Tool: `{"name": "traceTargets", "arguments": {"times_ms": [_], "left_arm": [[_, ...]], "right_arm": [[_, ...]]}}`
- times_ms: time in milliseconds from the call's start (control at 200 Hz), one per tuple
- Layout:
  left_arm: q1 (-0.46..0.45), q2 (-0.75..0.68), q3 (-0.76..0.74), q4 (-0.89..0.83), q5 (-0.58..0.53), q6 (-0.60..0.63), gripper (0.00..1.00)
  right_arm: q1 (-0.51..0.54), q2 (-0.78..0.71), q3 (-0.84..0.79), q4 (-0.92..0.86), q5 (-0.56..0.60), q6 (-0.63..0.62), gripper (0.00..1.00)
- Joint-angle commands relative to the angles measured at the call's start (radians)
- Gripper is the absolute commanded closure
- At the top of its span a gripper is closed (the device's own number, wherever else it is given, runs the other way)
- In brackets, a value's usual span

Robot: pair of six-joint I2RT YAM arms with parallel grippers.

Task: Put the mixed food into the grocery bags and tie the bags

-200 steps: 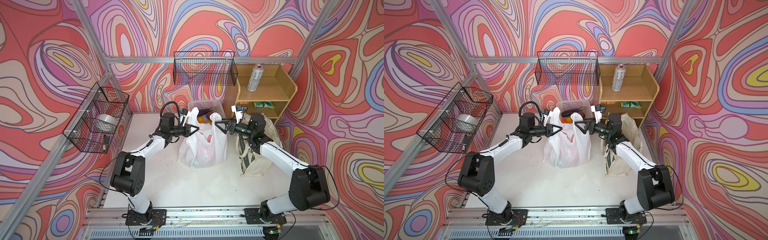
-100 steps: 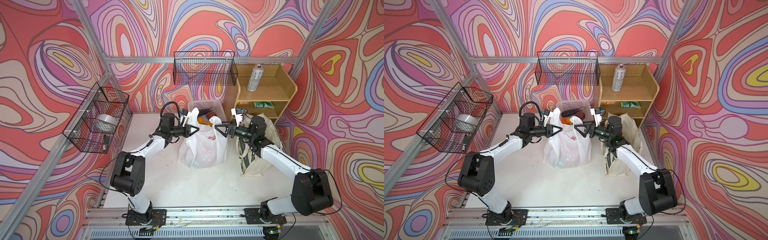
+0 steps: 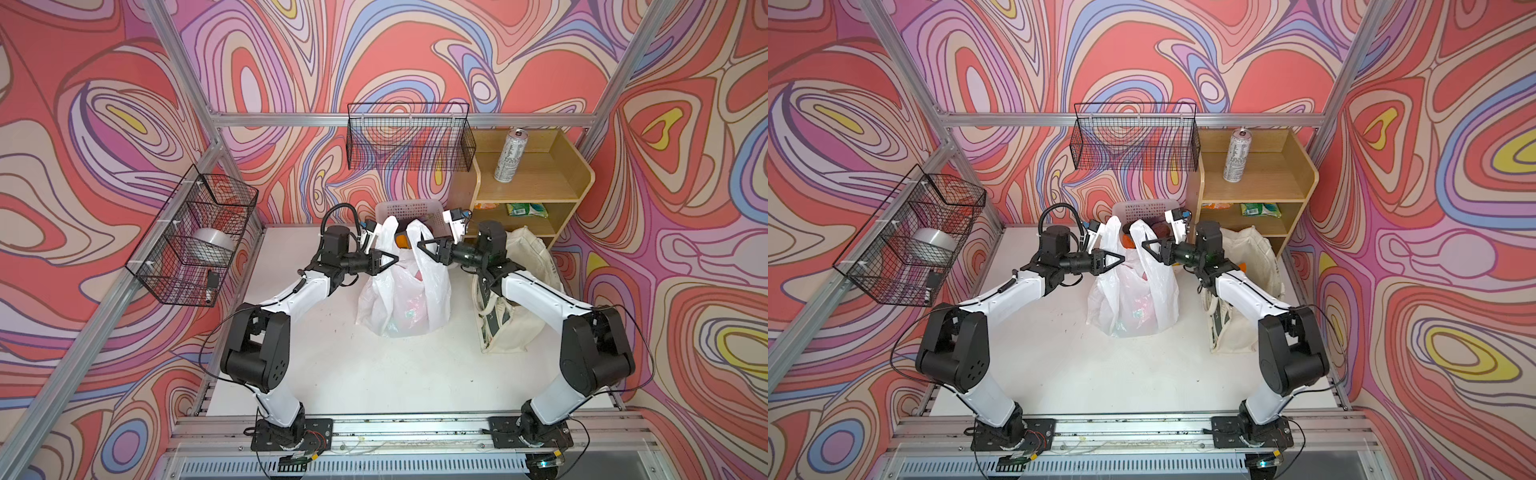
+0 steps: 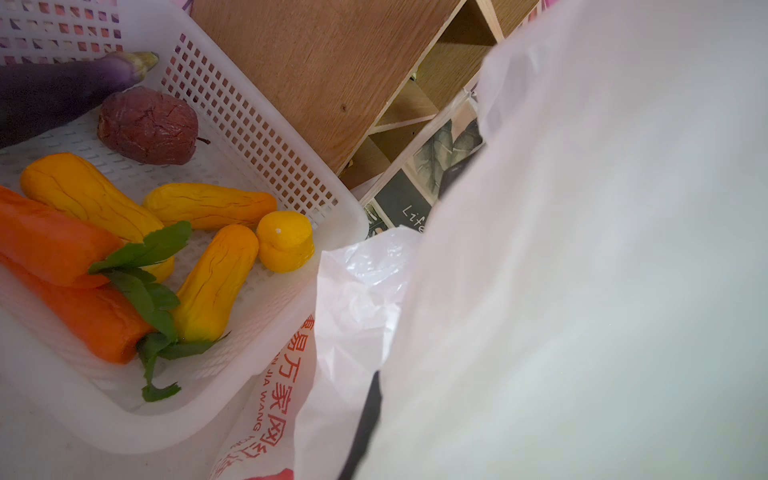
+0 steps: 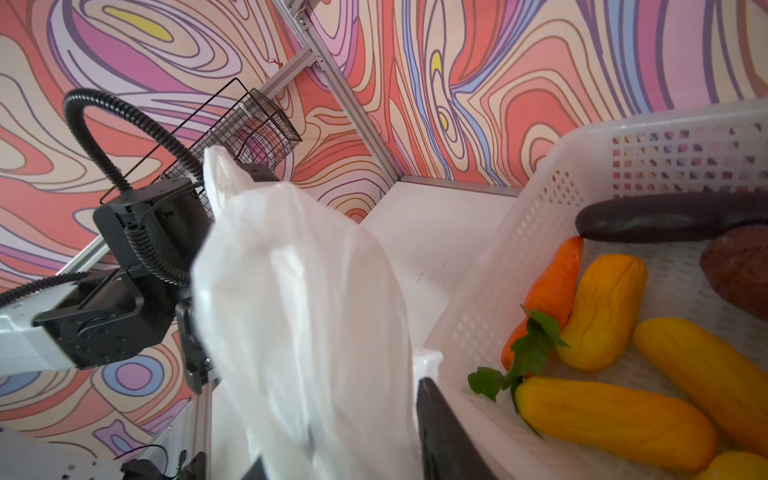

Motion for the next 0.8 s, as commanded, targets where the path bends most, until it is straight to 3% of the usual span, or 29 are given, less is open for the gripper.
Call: {"name": "traceTargets", "arguments": {"times_ms": [0, 110, 185, 225, 315, 366, 511, 796], "left_arm": [[-0.005, -0.02, -0.004, -0.005, 0.014, 0.012, 1.0], [-0.005, -0.013, 0.004, -0.008, 0.015, 0.012, 1.0], [-0.005, -0.01, 0.01, -0.01, 0.019, 0.01, 1.0], [-0.005, -0.012, 0.01, -0.01, 0.018, 0.012, 1.0], [-0.005, -0.013, 0.01, -0.015, 0.015, 0.015, 1.0], [-0.003, -0.014, 0.011, -0.017, 0.015, 0.016, 1.0], [-0.002, -0.015, 0.012, -0.023, 0.015, 0.019, 1.0], [0.001, -0.008, 0.026, -0.044, 0.015, 0.03, 1.0]], "right_arm": [[0.038, 0.025, 0.039, -0.07, 0.0, -0.037, 0.83], [0.083, 0.037, 0.053, -0.097, 0.022, -0.053, 0.92], [0.101, 0.044, 0.061, -0.135, 0.042, -0.076, 0.92], [0.105, 0.042, 0.059, -0.149, 0.051, -0.086, 0.84], [0.109, 0.024, 0.048, -0.187, 0.076, -0.107, 0.47], [0.11, 0.009, 0.035, -0.204, 0.084, -0.121, 0.38], [0.113, -0.05, -0.017, -0.235, 0.096, -0.15, 0.27], [0.113, -0.174, -0.133, -0.184, 0.108, -0.128, 0.16]]}}
